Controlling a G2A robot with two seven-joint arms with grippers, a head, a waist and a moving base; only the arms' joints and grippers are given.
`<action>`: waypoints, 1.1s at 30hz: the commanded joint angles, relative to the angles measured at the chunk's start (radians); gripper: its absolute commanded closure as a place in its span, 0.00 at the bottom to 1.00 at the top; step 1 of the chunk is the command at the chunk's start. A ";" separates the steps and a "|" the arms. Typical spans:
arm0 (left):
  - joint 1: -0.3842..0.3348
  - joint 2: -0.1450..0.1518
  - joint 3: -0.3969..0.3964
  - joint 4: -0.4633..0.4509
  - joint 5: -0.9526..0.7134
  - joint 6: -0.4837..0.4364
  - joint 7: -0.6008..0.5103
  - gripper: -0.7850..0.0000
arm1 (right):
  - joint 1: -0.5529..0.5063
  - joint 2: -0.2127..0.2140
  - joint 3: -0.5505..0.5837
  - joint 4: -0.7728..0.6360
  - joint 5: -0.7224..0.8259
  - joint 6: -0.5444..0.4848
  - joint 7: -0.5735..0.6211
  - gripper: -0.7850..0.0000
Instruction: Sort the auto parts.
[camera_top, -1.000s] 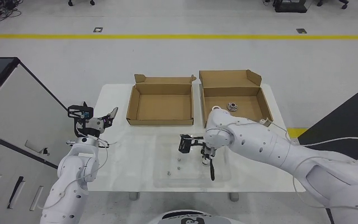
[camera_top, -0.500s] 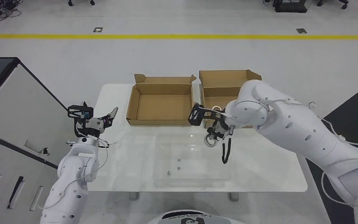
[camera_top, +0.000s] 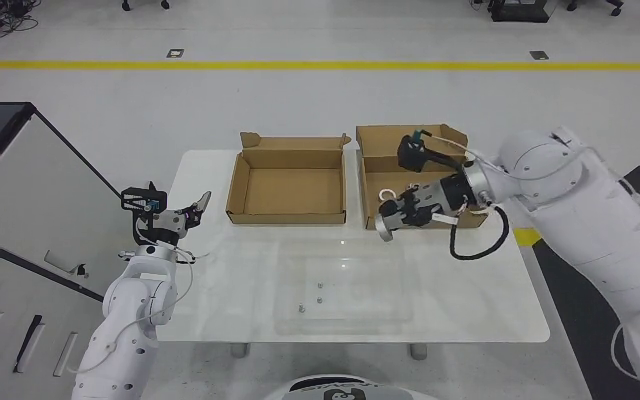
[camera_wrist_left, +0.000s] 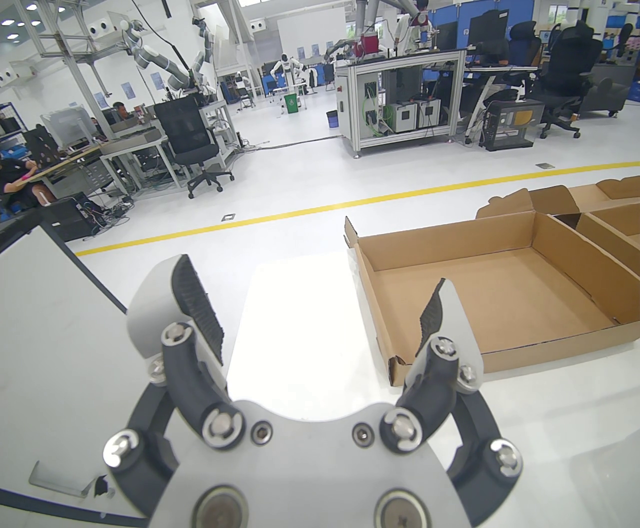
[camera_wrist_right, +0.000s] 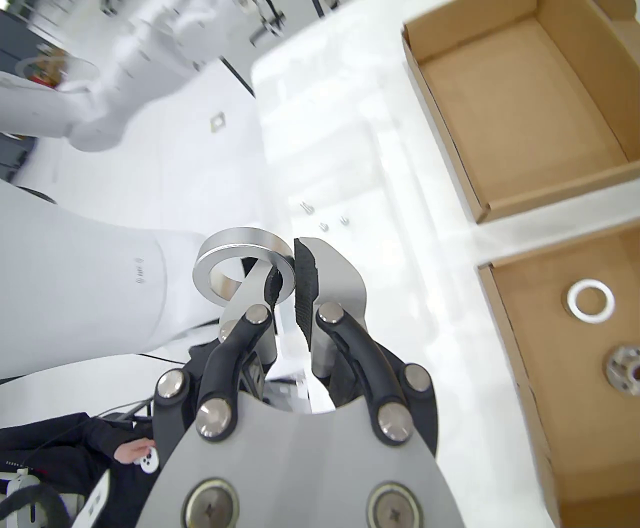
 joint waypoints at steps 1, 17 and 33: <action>0.000 0.000 0.000 0.000 0.000 0.000 0.000 0.00 | -0.019 0.010 0.001 0.002 0.085 -0.048 -0.048 1.00; 0.000 0.000 0.000 0.000 0.000 0.000 0.000 0.00 | -0.054 0.063 -0.063 -0.045 0.324 -0.355 -0.354 1.00; 0.000 0.000 0.000 0.000 0.000 0.000 0.000 0.00 | -0.054 0.063 -0.063 -0.045 0.324 -0.355 -0.354 1.00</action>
